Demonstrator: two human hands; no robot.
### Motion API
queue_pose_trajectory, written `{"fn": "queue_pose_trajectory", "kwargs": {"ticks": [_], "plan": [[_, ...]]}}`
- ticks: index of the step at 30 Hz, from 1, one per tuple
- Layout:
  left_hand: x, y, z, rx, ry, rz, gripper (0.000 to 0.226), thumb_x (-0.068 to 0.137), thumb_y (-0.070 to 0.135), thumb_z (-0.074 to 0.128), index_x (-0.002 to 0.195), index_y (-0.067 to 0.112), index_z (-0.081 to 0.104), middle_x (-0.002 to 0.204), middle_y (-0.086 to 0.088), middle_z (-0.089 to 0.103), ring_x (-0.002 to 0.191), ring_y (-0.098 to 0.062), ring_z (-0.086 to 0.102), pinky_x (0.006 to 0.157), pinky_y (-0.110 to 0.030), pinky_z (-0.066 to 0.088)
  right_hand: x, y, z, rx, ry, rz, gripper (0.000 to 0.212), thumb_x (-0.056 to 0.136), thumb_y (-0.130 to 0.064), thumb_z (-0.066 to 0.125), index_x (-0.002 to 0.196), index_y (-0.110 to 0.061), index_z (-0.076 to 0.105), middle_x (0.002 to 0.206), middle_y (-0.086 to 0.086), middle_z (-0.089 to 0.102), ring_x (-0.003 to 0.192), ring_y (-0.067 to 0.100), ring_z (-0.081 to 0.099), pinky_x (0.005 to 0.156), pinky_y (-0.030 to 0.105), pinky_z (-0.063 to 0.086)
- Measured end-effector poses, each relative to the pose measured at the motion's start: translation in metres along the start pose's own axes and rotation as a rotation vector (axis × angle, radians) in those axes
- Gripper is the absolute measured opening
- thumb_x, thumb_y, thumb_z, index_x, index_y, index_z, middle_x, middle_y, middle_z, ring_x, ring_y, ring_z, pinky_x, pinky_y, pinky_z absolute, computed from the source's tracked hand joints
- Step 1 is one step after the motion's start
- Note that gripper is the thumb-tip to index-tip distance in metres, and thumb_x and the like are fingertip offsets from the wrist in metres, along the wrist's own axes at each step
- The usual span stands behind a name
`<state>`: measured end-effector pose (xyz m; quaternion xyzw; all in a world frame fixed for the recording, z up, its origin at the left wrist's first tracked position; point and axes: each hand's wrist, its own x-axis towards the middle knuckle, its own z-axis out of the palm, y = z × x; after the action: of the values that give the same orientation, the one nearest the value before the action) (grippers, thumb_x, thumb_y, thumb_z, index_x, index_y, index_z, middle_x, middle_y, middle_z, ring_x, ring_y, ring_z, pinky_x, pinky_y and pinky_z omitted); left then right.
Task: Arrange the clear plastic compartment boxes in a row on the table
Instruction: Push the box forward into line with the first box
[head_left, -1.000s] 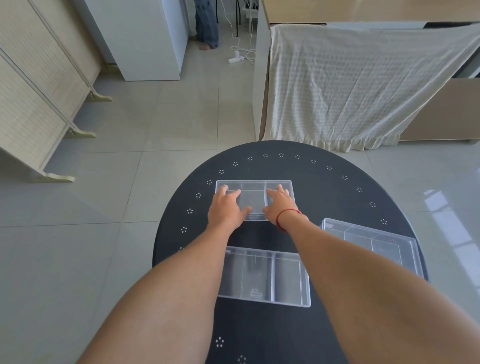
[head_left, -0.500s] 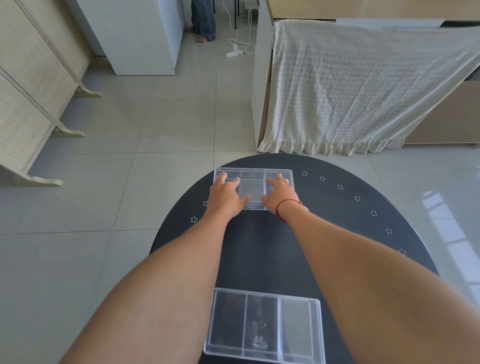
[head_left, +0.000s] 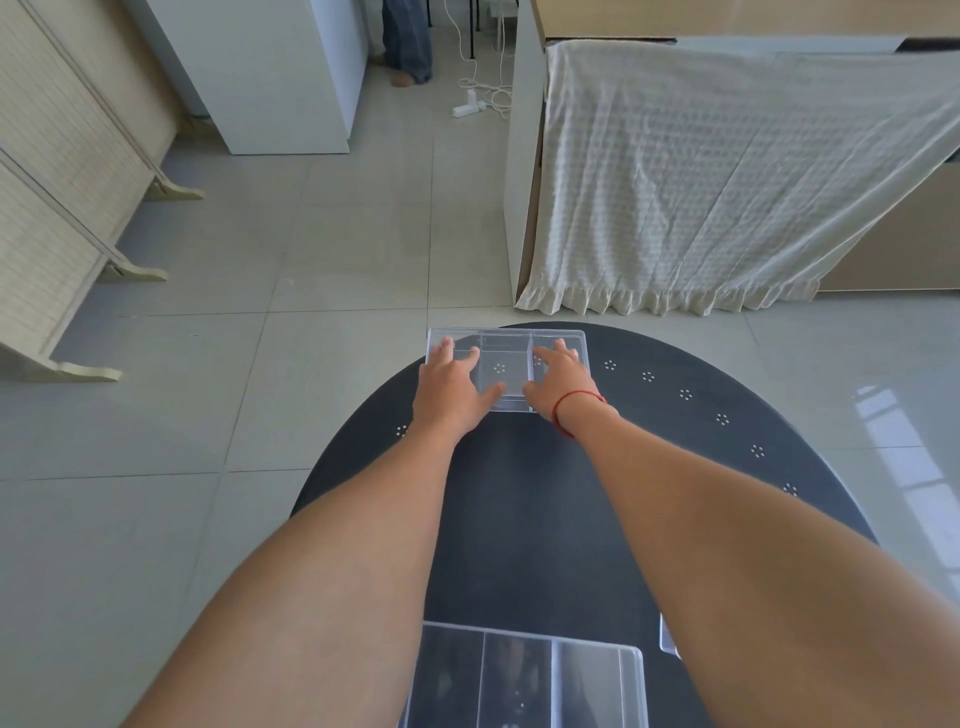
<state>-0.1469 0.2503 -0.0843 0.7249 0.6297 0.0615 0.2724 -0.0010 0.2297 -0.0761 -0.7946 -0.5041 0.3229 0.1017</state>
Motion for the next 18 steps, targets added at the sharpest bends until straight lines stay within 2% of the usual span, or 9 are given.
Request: {"fn": "queue_pose_trajectory", "kwargs": {"ticks": [3,6,8,10,14,18], "plan": [[-0.002,-0.002,0.008,-0.047,0.098,0.015,0.068,0.088,0.05,0.063,0.145,0.019,0.046,0.161,-0.007,0.021,0.15,-0.026,0.016,0.11,-0.045,0.038,0.002,0.001,-0.001,0.023,0.013,-0.019,0.063,0.09,-0.008,0.05,0.15,-0.024,0.035,0.164,0.0,0.011,0.15,0.024,0.018,0.11,0.042,0.037],[-0.005,0.0,0.014,-0.013,0.229,0.04,0.057,0.088,0.048,0.064,0.135,0.017,0.059,0.152,-0.008,0.039,0.141,-0.024,0.034,0.103,-0.039,0.044,0.004,0.0,-0.002,-0.001,0.025,-0.034,0.058,0.09,-0.012,0.052,0.146,-0.021,0.039,0.163,0.003,0.016,0.146,0.025,0.027,0.11,0.042,0.039],[-0.006,0.004,0.015,0.032,0.258,0.054,0.053,0.09,0.048,0.062,0.132,0.016,0.062,0.146,-0.007,0.047,0.134,-0.023,0.043,0.1,-0.036,0.045,0.005,0.001,-0.002,-0.05,0.035,-0.052,0.052,0.092,-0.016,0.052,0.143,-0.019,0.042,0.161,0.005,0.019,0.145,0.026,0.029,0.112,0.042,0.038],[-0.006,0.006,0.012,0.074,0.243,0.071,0.053,0.093,0.049,0.055,0.134,0.016,0.059,0.146,-0.008,0.047,0.134,-0.023,0.044,0.102,-0.037,0.043,0.003,0.001,-0.003,-0.147,0.033,-0.086,0.047,0.096,-0.018,0.045,0.143,-0.016,0.04,0.16,0.01,0.018,0.147,0.027,0.021,0.117,0.044,0.03],[-0.018,0.01,0.001,0.125,0.232,0.139,0.054,0.098,0.046,0.045,0.141,0.014,0.051,0.148,-0.01,0.045,0.138,-0.025,0.04,0.109,-0.037,0.035,-0.012,0.003,-0.006,-0.264,0.073,-0.114,0.053,0.101,-0.022,0.031,0.153,-0.014,0.023,0.164,0.009,0.001,0.153,0.025,-0.005,0.122,0.049,0.006],[-0.048,0.018,-0.004,0.111,0.21,0.126,0.05,0.099,0.045,0.044,0.135,0.013,0.057,0.149,-0.009,0.046,0.139,-0.023,0.04,0.102,-0.037,0.041,-0.042,0.015,-0.014,-0.227,0.057,-0.064,0.051,0.101,-0.026,0.029,0.151,-0.013,0.028,0.165,0.01,0.001,0.153,0.025,-0.004,0.123,0.049,0.005]]}}
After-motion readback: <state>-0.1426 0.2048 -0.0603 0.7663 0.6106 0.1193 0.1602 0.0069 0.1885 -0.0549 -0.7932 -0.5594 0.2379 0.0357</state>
